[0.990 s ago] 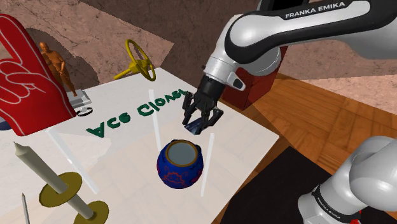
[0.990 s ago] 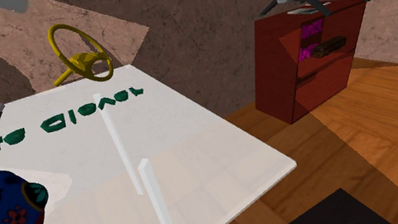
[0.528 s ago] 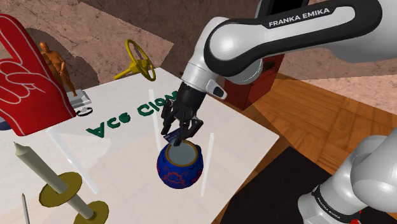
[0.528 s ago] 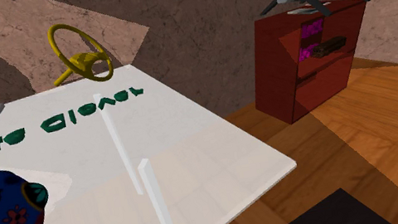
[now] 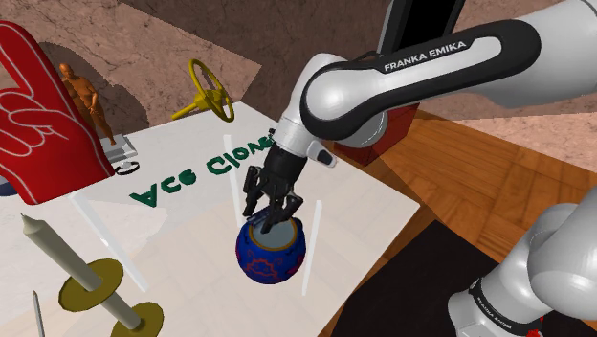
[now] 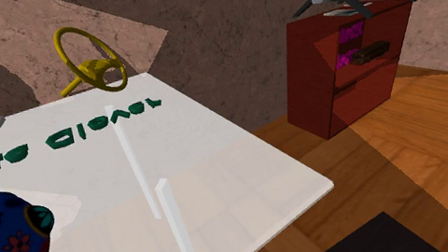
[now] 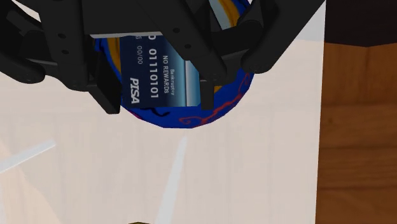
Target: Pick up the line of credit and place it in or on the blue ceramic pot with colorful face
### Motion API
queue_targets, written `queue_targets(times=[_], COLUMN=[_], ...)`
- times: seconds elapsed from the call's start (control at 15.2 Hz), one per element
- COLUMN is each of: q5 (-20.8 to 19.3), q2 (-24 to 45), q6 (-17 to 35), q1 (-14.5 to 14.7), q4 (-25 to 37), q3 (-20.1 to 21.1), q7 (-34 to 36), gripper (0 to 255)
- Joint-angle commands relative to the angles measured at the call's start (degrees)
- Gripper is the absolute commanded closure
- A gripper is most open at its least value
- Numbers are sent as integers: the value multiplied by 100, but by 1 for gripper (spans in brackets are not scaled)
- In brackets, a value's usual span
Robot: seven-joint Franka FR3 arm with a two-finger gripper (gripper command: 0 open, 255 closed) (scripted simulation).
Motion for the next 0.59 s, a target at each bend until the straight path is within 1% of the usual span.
queue_targets(times=[0.0, 0.33, 0.53], q5=[35, 132, 145], q2=[84, 291, 320], q6=[139, 471, 513], q1=[12, 45, 49], q4=[-69, -233, -252], q3=[13, 46, 50], q7=[-84, -288, -315], gripper=[255, 255, 255])
